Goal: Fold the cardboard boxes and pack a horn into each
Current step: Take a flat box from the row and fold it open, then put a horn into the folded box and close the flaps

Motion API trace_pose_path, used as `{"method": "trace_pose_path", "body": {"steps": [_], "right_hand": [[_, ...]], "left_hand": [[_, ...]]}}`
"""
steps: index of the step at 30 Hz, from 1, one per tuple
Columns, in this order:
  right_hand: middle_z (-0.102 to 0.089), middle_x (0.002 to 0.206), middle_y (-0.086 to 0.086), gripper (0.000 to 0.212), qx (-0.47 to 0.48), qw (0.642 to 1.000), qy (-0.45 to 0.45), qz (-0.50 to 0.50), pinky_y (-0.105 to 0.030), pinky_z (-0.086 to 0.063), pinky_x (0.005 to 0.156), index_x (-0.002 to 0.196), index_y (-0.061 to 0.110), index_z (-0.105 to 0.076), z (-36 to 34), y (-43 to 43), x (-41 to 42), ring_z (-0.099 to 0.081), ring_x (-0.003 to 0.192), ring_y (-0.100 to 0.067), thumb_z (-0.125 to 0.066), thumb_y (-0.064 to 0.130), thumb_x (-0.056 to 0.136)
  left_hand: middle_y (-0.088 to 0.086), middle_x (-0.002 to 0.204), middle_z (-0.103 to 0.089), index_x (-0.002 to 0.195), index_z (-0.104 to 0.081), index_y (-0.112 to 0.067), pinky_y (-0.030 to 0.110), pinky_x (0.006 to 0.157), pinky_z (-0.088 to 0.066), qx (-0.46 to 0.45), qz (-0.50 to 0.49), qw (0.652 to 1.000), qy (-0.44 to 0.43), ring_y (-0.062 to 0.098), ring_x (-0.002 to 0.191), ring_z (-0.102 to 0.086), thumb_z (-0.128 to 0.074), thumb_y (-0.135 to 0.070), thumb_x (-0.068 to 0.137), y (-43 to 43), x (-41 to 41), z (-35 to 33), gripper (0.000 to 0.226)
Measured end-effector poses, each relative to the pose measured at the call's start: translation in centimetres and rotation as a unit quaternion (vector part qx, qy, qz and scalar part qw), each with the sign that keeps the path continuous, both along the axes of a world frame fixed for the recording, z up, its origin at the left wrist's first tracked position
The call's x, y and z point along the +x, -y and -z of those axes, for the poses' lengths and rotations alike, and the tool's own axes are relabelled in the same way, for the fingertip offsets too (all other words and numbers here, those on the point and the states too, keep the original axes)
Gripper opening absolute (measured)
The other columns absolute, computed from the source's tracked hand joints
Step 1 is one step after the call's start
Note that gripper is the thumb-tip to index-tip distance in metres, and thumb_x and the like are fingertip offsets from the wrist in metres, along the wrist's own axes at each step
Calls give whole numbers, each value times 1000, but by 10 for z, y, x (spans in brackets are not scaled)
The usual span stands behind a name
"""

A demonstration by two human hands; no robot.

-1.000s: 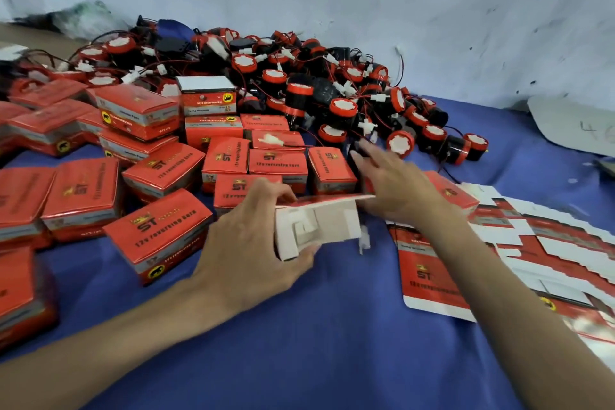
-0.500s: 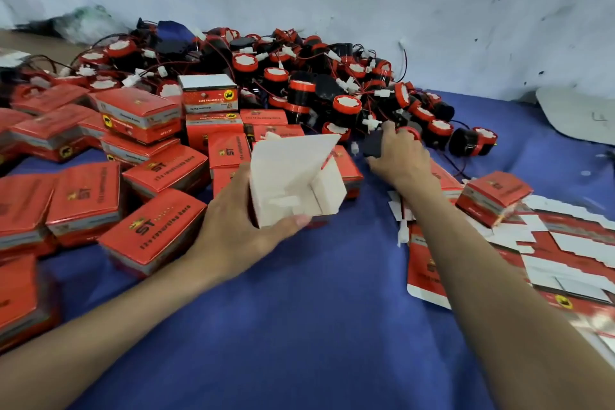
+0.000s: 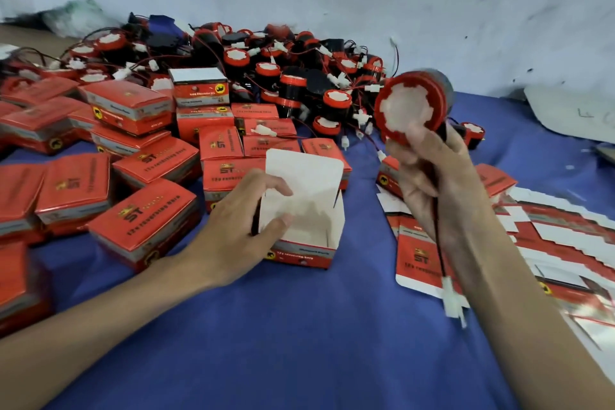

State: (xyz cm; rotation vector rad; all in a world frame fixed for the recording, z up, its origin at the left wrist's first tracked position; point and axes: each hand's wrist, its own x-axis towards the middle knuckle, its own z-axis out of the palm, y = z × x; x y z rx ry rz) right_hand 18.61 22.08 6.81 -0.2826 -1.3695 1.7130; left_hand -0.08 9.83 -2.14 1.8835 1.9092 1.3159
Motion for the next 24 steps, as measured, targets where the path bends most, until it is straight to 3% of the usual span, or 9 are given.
{"method": "trace_pose_path", "body": {"steps": [1,4,7,11,13,15,17,20,24], "right_hand": [[-52,66,2,23,67,996,52,16,-15,-28,48,87,22,-66,-1,6,0,-34,53,-12,-74,18,65],[-61,77,0,33,278,946,157,50,-19,-46,60,99,17,-63,2,25,-9,-58,67,-8,-69,35,72],[-63,99,10,41,437,847,288,88,-22,-52,76,115,24,-49,20,39,-22,-63,89,-4,-61,49,84],[-64,109,0,38,546,734,372,156,-28,-45,88,117,12,-59,40,41,-30,-57,99,-16,-42,40,98],[-60,107,-3,38,533,730,391,173,-39,-47,81,108,8,-65,39,38,-31,-59,93,-23,-38,33,101],[-58,105,-3,36,509,745,397,170,-43,-47,74,110,10,-64,38,35,-30,-59,88,-25,-36,32,101],[-63,98,1,39,491,760,396,158,-37,-45,72,116,16,-58,37,36,-29,-60,85,-23,-32,40,101],[-56,81,13,54,508,740,413,154,-25,-36,66,119,21,-52,35,43,-29,-56,72,-11,-35,64,90],[-62,112,4,60,539,713,417,165,-30,-47,70,126,13,-49,33,46,-28,-61,84,-17,-53,58,86]], "left_hand": [[-22,109,-47,102,-42,-43,3,86,-29,5,-10,1000,4,-7,108,-43,-42,-50,81,1,1,0,22],[-16,104,-52,100,-47,-33,11,85,-36,35,-27,999,21,-2,104,-48,-43,-45,80,1,4,0,24],[4,108,-58,114,-52,-10,39,86,-47,38,-8,999,26,17,102,-55,-41,-40,82,-1,5,-2,44],[5,98,-60,105,-51,-19,48,80,-47,50,-8,990,132,21,91,-57,-48,-23,83,1,5,-4,23],[3,92,-60,96,-50,-16,45,74,-46,52,-10,987,152,19,85,-55,-46,-13,76,3,4,-5,20],[3,86,-57,91,-48,-10,45,70,-43,55,-11,990,130,19,81,-52,-45,-21,76,4,3,-6,19],[4,84,-56,90,-48,-8,46,68,-43,53,-14,992,111,21,79,-51,-42,-34,75,5,4,-6,31],[8,84,-56,90,-46,-6,53,69,-44,40,-25,995,88,26,79,-52,-43,-39,75,5,5,-7,37],[9,81,-54,88,-45,-3,47,65,-44,39,-42,994,89,21,75,-49,-43,-39,71,3,5,-7,39]]}}
